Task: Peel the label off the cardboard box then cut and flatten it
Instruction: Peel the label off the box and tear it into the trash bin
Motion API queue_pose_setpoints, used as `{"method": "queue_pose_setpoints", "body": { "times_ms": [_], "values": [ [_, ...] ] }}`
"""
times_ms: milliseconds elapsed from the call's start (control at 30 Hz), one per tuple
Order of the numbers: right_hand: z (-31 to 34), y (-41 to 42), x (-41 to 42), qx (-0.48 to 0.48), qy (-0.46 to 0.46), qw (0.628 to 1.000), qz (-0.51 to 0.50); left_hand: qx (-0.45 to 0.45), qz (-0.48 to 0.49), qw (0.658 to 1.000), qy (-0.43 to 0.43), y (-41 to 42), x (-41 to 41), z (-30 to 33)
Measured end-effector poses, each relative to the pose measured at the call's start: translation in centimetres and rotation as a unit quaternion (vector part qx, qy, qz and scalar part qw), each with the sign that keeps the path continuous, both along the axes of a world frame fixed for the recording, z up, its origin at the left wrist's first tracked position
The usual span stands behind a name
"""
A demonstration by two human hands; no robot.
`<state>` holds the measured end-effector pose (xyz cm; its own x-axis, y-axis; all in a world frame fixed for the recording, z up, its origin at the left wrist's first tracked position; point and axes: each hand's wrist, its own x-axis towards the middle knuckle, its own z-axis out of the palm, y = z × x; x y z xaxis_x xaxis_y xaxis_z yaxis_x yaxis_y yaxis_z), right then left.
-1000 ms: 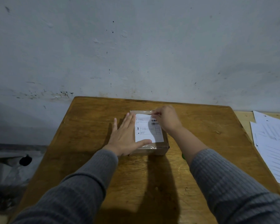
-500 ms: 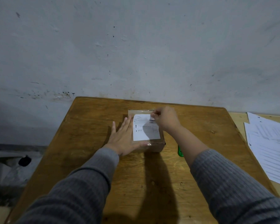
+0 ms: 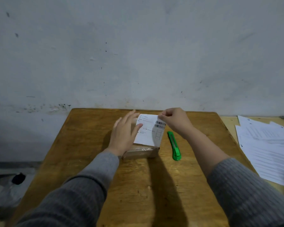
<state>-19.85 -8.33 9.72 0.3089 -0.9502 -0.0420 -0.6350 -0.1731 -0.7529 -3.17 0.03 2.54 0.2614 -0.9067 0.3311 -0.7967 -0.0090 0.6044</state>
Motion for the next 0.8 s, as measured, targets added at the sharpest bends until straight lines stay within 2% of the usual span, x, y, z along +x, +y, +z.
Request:
{"method": "queue_pose_setpoints", "body": {
  "times_ms": [100,200,300,367,600,800],
  "values": [
    [0.3,1.6,-1.3,-0.002,-0.005,1.000,0.013,-0.090,-0.047,0.995,-0.025,-0.4,-1.8,2.1],
    [0.5,3.0,-2.7,0.003,-0.024,0.999,0.029,-0.102,-0.047,0.994,-0.018,0.2,-3.6,2.5],
    [-0.2,4.3,-3.8,0.003,-0.015,0.999,0.042,-0.085,-0.032,0.995,0.047,1.7,-5.0,2.2],
    [-1.0,5.3,-4.0,-0.031,0.023,0.998,0.056,-0.065,-0.027,0.994,0.086,2.9,-5.7,1.9],
    [-2.3,8.8,-3.8,-0.134,0.128,0.972,0.142,0.022,-0.007,0.988,0.152,7.7,-6.7,1.4],
    [-2.0,12.9,-2.4,-0.210,0.124,0.956,0.163,0.072,0.038,0.978,0.190,11.6,-6.5,2.7]
  ]
}}
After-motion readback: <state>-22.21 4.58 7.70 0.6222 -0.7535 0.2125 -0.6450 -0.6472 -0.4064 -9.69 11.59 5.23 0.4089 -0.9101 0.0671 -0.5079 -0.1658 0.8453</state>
